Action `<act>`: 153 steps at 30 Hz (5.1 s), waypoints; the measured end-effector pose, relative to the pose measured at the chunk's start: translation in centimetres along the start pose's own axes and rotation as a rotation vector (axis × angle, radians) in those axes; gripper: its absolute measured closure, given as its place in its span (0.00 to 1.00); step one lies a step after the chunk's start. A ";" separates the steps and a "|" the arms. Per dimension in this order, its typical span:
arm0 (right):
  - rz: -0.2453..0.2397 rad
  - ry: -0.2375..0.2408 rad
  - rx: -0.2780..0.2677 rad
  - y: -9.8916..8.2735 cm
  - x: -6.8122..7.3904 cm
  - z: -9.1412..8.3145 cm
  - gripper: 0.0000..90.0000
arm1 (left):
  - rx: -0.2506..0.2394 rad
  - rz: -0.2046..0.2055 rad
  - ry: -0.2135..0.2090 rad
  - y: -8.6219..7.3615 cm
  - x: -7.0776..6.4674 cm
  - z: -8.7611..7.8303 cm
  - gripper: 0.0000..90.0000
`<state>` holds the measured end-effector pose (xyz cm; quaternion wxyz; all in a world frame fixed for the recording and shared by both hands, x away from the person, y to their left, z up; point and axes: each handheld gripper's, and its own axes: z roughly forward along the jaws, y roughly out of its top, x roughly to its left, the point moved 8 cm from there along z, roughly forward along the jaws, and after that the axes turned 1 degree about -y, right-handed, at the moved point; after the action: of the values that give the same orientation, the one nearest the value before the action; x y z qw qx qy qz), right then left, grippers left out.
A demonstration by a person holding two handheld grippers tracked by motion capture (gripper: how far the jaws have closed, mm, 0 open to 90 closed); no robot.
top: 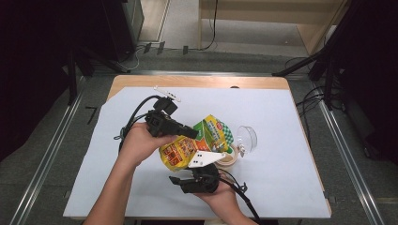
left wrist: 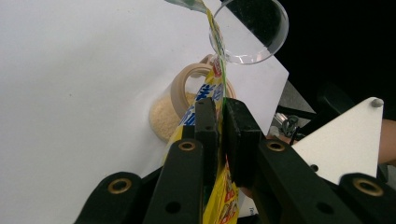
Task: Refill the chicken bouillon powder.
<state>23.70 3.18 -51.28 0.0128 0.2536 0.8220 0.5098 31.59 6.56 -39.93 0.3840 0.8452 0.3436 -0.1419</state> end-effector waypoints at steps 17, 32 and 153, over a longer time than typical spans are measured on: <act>-0.041 -0.006 0.027 -0.4 -0.2 0.3 0.54 | -0.029 0.028 0.020 0.5 0.1 0.7 0.87; -0.043 0.002 0.031 -0.4 0.0 0.4 0.54 | -0.014 0.090 -0.018 0.2 -0.1 0.1 0.98; -0.076 -0.016 0.025 -0.8 0.5 -0.7 0.54 | -0.381 -0.051 0.093 -2.5 10.1 -6.5 0.94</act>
<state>22.71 2.55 -51.50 0.0358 0.2264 0.8371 0.4967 37.06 17.39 -42.06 0.5170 0.7539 0.4030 -0.0446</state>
